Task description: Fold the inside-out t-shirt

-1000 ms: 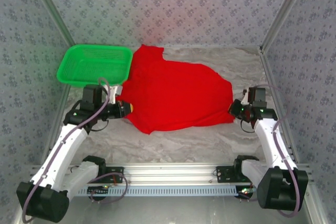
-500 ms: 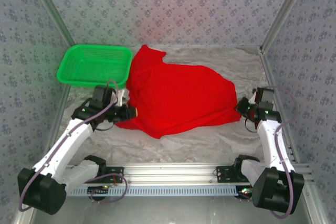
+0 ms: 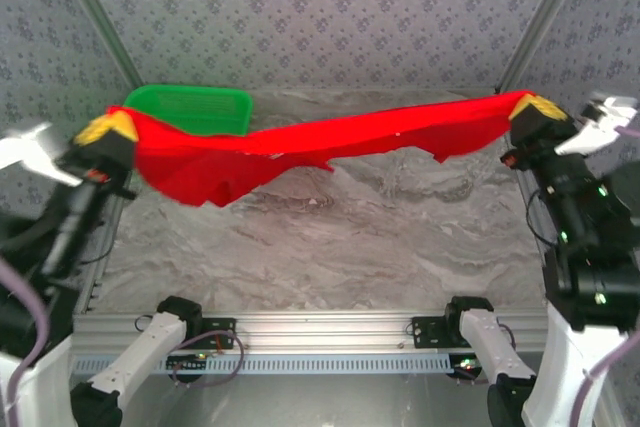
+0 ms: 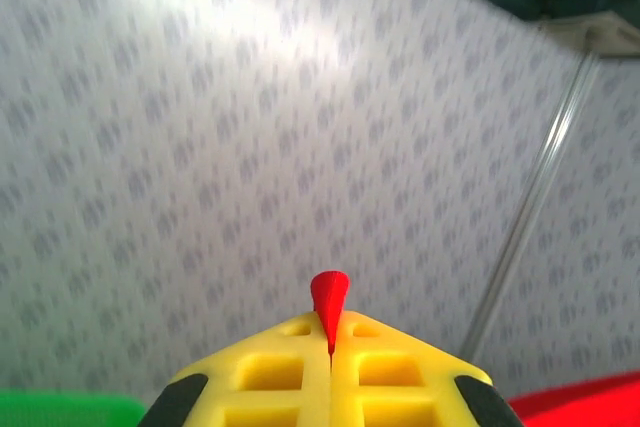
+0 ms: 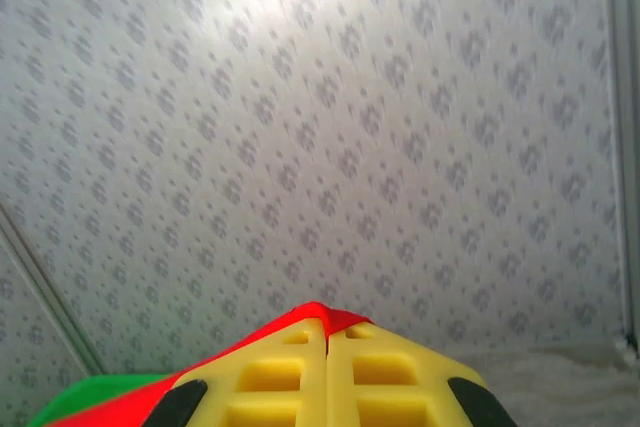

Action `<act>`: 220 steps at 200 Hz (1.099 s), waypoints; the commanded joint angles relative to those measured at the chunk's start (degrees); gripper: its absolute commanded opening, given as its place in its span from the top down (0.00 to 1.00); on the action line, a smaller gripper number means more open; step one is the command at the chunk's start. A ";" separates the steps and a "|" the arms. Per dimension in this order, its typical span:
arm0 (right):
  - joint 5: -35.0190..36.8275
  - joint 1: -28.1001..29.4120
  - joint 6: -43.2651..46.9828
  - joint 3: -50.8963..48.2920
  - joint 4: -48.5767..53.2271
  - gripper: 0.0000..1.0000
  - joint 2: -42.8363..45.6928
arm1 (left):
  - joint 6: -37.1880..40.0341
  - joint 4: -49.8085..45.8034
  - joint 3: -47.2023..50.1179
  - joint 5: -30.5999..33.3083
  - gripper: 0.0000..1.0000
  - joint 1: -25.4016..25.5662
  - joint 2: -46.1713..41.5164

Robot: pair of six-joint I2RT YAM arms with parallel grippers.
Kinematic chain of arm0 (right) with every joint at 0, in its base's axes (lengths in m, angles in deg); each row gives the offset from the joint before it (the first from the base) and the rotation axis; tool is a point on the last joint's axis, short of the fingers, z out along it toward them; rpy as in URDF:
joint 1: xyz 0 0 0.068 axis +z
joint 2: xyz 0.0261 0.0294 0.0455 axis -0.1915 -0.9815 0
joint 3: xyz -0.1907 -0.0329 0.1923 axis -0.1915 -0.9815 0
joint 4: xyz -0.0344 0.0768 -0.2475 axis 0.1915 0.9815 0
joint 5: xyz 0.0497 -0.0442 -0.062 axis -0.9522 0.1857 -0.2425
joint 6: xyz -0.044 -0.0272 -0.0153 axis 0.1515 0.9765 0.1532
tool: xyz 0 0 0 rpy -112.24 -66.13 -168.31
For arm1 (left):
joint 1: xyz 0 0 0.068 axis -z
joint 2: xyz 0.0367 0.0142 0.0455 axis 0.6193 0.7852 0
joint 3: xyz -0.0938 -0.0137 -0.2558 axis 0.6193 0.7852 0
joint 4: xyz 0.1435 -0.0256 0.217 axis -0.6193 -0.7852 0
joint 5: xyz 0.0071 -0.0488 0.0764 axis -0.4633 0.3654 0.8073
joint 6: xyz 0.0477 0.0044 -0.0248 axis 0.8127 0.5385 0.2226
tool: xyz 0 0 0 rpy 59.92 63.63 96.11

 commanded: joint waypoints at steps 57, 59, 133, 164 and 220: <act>7.94 0.32 4.16 15.14 7.42 1.00 -6.08 | 14.61 -4.38 -23.22 10.32 1.00 -0.09 15.38; 8.02 0.35 4.19 15.11 7.19 1.00 -6.36 | 15.06 -4.22 -23.52 10.49 1.00 -0.11 16.09; 9.00 0.32 3.40 8.03 -14.98 1.00 -20.86 | 20.47 2.29 -36.90 6.63 1.00 -7.43 40.61; 9.06 0.31 2.30 10.72 -22.58 1.00 -29.43 | 18.11 4.30 -46.85 0.53 1.00 -11.50 51.03; 4.83 0.62 -0.64 35.20 -18.82 1.00 -43.70 | 8.85 -1.25 -81.62 -8.63 1.00 -16.09 68.33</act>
